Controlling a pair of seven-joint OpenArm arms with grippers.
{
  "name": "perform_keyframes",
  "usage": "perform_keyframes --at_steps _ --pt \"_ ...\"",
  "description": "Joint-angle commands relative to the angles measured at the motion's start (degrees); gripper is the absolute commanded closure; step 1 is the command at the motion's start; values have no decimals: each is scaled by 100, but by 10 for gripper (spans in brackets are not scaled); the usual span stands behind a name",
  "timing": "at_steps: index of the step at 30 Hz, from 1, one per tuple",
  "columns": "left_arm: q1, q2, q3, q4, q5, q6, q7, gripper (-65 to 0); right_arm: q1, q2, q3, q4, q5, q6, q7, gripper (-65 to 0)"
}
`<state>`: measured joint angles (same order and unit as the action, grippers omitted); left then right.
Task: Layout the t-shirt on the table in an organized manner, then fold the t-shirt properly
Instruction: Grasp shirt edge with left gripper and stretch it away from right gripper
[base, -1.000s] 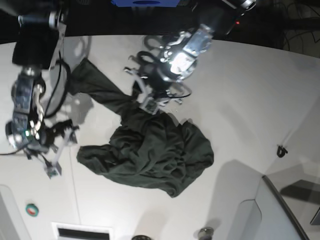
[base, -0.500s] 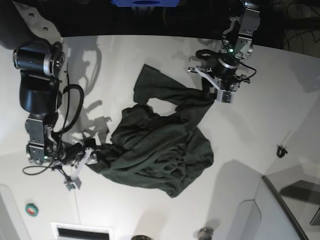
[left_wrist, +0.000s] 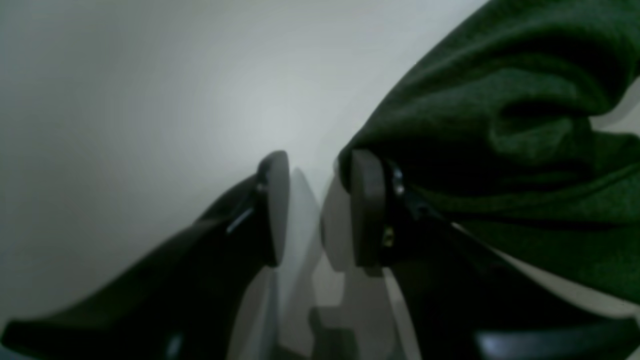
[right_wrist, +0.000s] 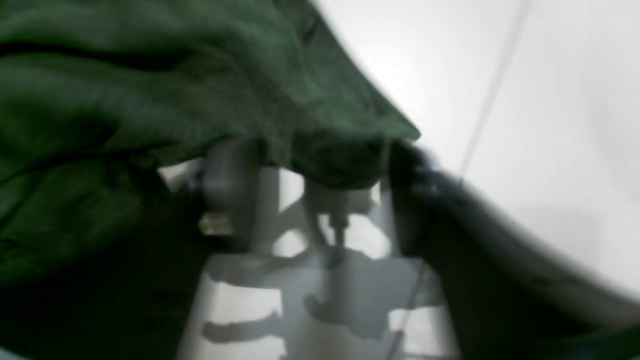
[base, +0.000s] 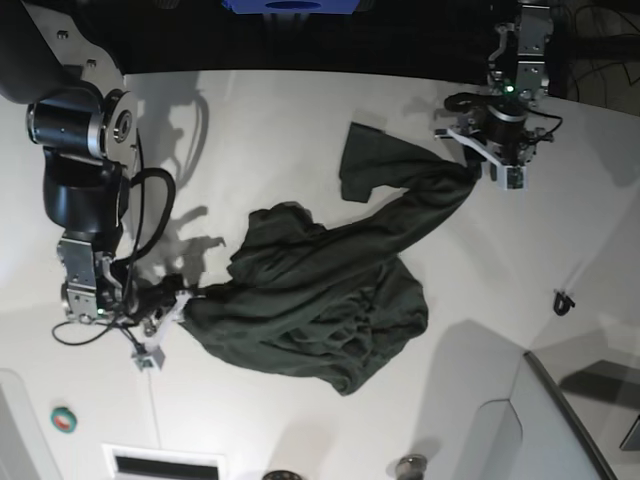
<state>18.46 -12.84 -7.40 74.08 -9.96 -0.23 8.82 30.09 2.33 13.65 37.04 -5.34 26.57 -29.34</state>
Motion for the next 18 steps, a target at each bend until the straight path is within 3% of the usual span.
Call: perform_keyframes --at_steps 1,2,3,7,11,14,18 --pt "22 -65 -21 25 42 54 151 -204 213 106 2 90 46 -15 152 -107" --pt "31 -118 -29 25 33 54 151 -204 205 150 11 99 46 -15 152 -20" --pt "31 -162 -29 25 33 54 151 -204 187 167 11 99 46 -15 152 -8" --pt "110 -320 -29 33 -11 54 133 -204 -191 413 20 477 46 161 -156 -9" --pt "101 -355 -29 33 -11 54 133 -204 -1220 405 257 2252 46 618 -824 -8" --pt "93 -355 -29 42 -11 54 125 -204 -2055 273 468 3641 46 662 -1369 -8" --pt "66 -320 15 174 -11 54 142 -204 -3004 176 450 4899 46 662 -1624 -8"
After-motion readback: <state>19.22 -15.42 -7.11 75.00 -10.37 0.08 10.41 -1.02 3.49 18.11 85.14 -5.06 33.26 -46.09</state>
